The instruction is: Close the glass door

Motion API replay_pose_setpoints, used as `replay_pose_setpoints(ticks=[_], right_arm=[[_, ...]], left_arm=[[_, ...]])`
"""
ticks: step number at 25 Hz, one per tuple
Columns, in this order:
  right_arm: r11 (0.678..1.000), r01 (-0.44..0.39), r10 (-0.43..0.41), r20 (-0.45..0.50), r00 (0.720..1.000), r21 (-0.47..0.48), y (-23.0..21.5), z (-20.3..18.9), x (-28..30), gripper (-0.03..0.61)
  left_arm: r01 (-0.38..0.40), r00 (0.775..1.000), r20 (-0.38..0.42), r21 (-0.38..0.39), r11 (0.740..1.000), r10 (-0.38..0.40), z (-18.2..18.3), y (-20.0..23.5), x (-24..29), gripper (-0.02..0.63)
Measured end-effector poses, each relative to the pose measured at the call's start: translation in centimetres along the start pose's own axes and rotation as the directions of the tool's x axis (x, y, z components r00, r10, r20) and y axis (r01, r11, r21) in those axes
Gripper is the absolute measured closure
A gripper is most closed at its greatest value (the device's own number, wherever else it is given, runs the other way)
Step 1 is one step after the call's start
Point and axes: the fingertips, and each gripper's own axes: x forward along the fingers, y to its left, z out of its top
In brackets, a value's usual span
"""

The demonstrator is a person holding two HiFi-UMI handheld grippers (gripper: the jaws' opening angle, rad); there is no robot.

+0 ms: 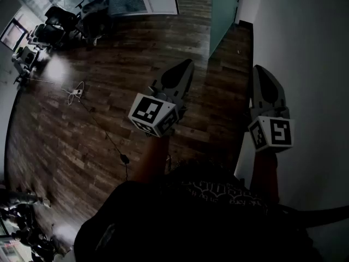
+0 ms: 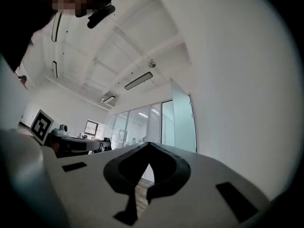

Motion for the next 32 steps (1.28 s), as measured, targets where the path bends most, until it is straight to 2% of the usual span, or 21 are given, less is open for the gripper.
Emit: replay_pose_setpoints(ticks=[7, 14, 17, 23, 28, 32], right_arm=[[1.0, -0.005, 0.005, -0.011, 1.0, 0.001, 0.7, 0.1, 0.1, 0.575], [1.0, -0.008, 0.008, -0.017, 1.0, 0.0, 0.4, -0.4, 0.3, 0.575], [1.0, -0.005, 0.005, -0.016, 1.0, 0.0, -0.1, -1.0, 0.4, 0.575], [1.0, 0.0, 0.0, -0.01, 1.0, 0.013, 1.2, -1.2, 0.8, 0.575], [1.0, 0.013, -0.013, -0.002, 1.0, 0.023, 1.8, -1.3, 2.0, 0.575], [0.999, 0.033, -0.032, -0.008, 0.999, 0.025, 2.6, -2.1, 3.1, 0.575]], left_arm=[[0.024, 1.0, 0.002, -0.046, 0.999, -0.024, -0.3, -0.3, -0.1, 0.612], [0.03, 1.0, -0.003, -0.04, 0.999, -0.03, -0.7, -0.2, 0.1, 0.612], [0.047, 0.998, 0.042, -0.03, 0.998, -0.046, -0.6, -0.2, -0.1, 0.612], [0.073, 0.992, 0.109, -0.058, 0.996, -0.066, 0.7, 0.5, -2.6, 0.612], [0.059, 0.997, 0.048, -0.051, 0.997, -0.056, -0.2, 2.5, -2.8, 0.612], [0.036, 0.998, 0.052, -0.08, 0.996, -0.032, -0.5, 5.0, -3.5, 0.612]])
